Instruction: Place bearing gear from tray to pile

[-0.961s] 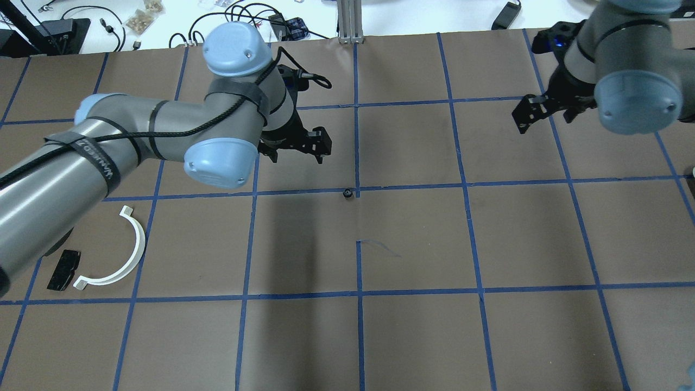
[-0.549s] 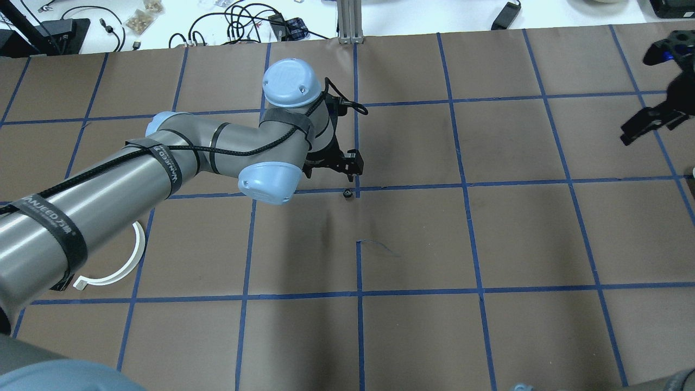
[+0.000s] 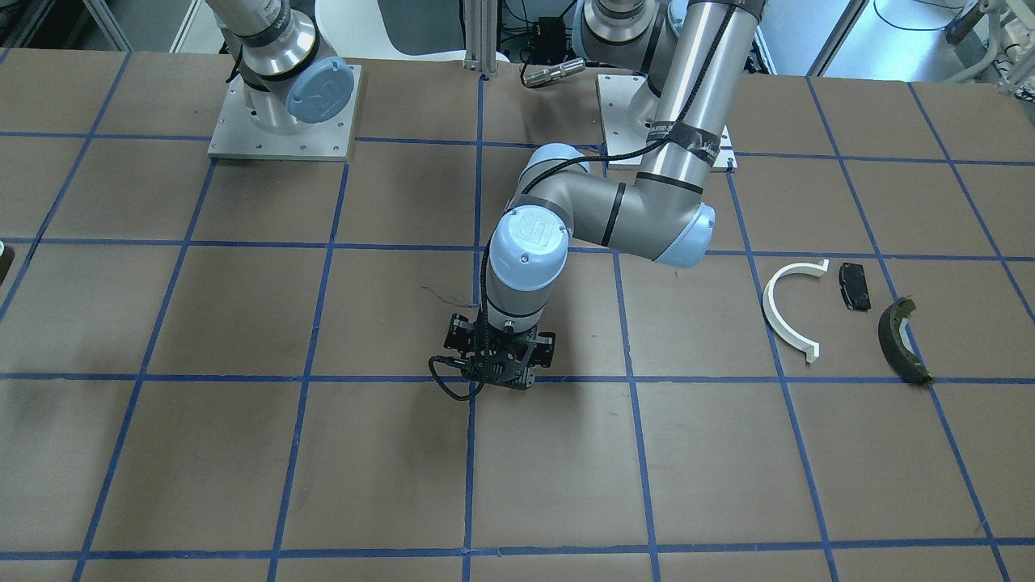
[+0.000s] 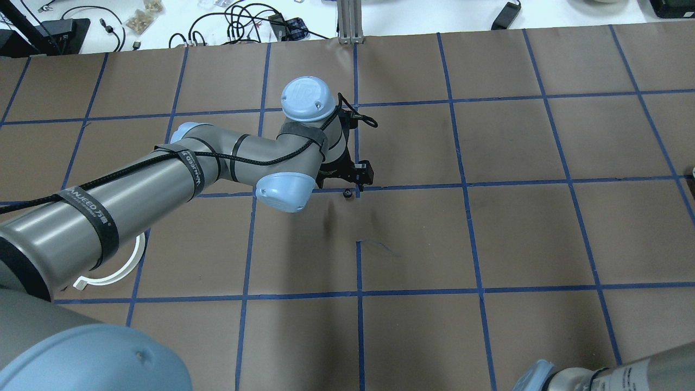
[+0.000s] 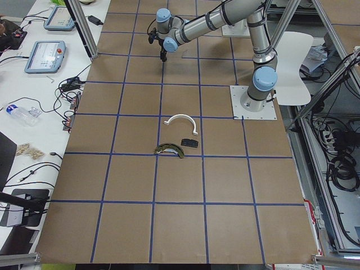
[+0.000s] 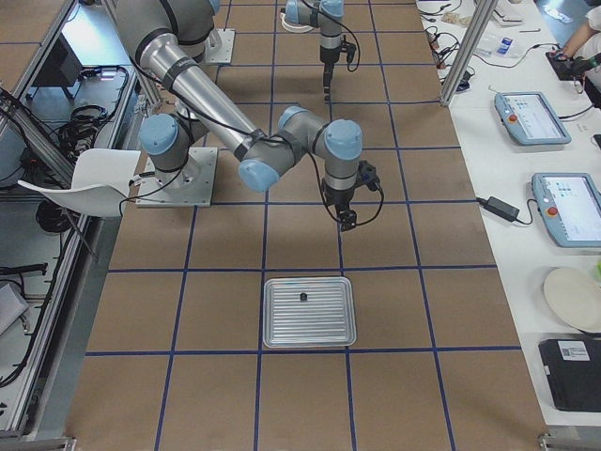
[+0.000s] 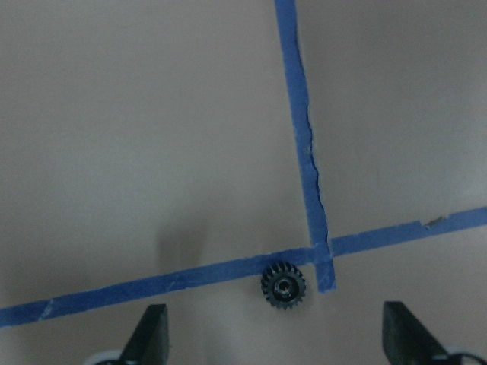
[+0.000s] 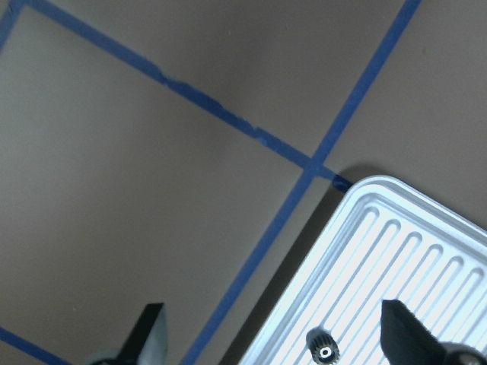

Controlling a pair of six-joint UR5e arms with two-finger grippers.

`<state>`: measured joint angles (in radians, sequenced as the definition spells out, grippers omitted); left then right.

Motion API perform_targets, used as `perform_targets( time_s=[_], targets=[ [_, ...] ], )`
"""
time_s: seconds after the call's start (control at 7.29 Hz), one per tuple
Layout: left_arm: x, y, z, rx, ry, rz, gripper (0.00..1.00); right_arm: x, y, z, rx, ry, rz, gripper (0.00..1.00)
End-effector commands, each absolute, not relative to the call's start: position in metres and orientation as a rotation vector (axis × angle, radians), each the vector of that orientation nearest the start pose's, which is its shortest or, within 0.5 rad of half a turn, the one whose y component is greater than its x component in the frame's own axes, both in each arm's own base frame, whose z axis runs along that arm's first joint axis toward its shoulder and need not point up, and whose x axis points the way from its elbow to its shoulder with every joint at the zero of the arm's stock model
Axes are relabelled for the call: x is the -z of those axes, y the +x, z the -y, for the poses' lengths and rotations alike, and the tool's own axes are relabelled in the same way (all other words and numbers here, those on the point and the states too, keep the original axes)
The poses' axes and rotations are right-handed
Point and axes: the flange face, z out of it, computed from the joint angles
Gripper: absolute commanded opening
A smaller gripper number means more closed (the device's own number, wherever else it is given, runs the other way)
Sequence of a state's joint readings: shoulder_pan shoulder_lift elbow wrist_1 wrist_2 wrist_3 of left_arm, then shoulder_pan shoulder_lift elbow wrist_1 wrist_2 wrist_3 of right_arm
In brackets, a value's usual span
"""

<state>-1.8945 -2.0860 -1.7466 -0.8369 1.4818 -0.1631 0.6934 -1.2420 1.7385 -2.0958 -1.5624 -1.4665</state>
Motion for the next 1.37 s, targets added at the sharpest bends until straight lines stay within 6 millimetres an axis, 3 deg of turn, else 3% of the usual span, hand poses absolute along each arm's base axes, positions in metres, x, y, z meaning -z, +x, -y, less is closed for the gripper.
perform_targets(
  time_s=[0.0,0.14,0.27,0.55,0.82,0.96,1.1,1.24],
  targets=[
    [-0.177,-0.334,0.538,0.025,0.268,-3.226,0.87,-0.225,-0.422,0.447,0.008,-0.988,-2.984,0.96],
    [-0.175,-0.335,0.537,0.021,0.273,-3.223,0.77,-0.207,-0.43,0.448,0.004,-1.005,-2.987,0.93],
    [-0.175,-0.335,0.538,0.023,0.27,-3.223,0.76,-0.19,-0.436,0.447,0.0,-0.997,-2.986,0.91],
    [-0.173,-0.335,0.538,0.016,0.267,-3.222,0.75,-0.177,-0.439,0.443,-0.009,-0.982,-2.973,0.89],
    [-0.174,-0.338,0.542,0.025,0.27,-3.224,0.67,-0.178,-0.44,0.444,-0.006,-0.982,-2.988,0.78],
    [-0.172,-0.338,0.542,0.02,0.273,-3.223,0.63,-0.178,-0.441,0.443,-0.015,-0.983,-2.99,0.65],
    [-0.171,-0.339,0.541,0.016,0.277,-3.221,0.46,-0.179,-0.441,0.443,-0.029,-0.981,-2.993,0.5],
    [-0.169,-0.339,0.541,0.013,0.276,-3.216,0.22,-0.179,-0.441,0.442,-0.032,-0.978,-2.993,0.37]
  ],
)
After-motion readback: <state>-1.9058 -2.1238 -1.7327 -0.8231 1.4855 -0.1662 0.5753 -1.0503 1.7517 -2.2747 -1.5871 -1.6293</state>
